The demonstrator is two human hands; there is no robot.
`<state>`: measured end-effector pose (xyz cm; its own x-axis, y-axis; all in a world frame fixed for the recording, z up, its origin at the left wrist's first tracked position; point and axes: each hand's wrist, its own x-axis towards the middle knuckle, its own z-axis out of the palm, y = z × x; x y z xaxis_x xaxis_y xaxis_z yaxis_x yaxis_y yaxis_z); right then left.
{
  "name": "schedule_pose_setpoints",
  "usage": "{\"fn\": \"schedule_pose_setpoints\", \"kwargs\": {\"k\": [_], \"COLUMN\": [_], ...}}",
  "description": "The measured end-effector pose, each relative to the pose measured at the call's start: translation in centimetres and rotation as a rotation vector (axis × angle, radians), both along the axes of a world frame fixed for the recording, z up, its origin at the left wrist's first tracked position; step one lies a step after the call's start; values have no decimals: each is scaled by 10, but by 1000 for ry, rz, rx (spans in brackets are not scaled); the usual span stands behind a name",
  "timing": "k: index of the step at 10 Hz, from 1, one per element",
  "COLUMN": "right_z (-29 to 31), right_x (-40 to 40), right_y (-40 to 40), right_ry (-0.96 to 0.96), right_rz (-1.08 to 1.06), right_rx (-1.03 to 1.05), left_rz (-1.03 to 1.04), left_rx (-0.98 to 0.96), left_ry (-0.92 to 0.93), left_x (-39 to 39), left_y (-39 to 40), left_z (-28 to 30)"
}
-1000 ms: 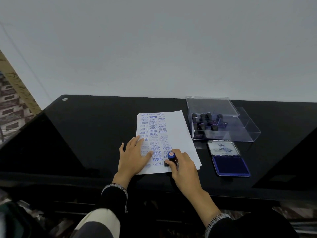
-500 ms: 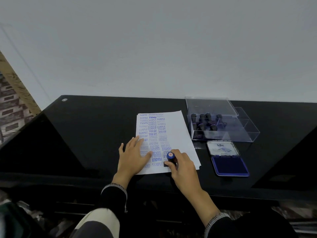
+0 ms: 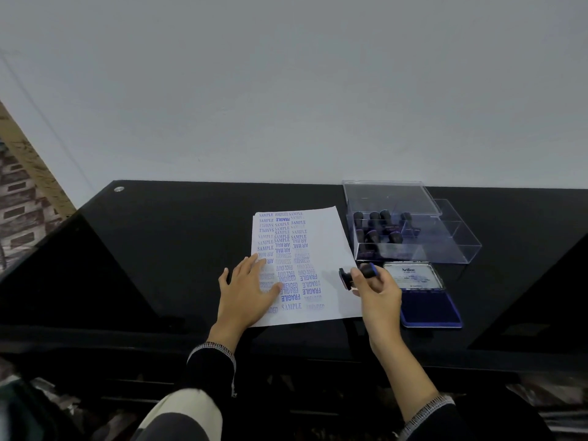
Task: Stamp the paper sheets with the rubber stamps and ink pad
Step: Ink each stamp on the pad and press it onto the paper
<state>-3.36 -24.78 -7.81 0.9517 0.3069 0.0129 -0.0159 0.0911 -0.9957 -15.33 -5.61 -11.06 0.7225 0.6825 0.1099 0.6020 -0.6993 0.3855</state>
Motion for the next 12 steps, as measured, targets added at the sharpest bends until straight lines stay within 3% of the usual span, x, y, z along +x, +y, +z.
{"fn": "schedule_pose_setpoints", "kwargs": {"k": [8, 11, 12], "right_z": [-1, 8, 11], "right_x": [0, 9, 13], "right_y": [-7, -31, -43], "right_ry": [19, -41, -70], "right_rz": [-81, -114, -121], "right_rx": [12, 7, -10], "left_rz": [-3, -41, -26], "left_rx": [-2, 16, 21], "left_ry": [-2, -158, -126], "left_x": [-1, -3, -3], "left_y": [-1, -4, -6], "left_z": [2, 2, 5]}}
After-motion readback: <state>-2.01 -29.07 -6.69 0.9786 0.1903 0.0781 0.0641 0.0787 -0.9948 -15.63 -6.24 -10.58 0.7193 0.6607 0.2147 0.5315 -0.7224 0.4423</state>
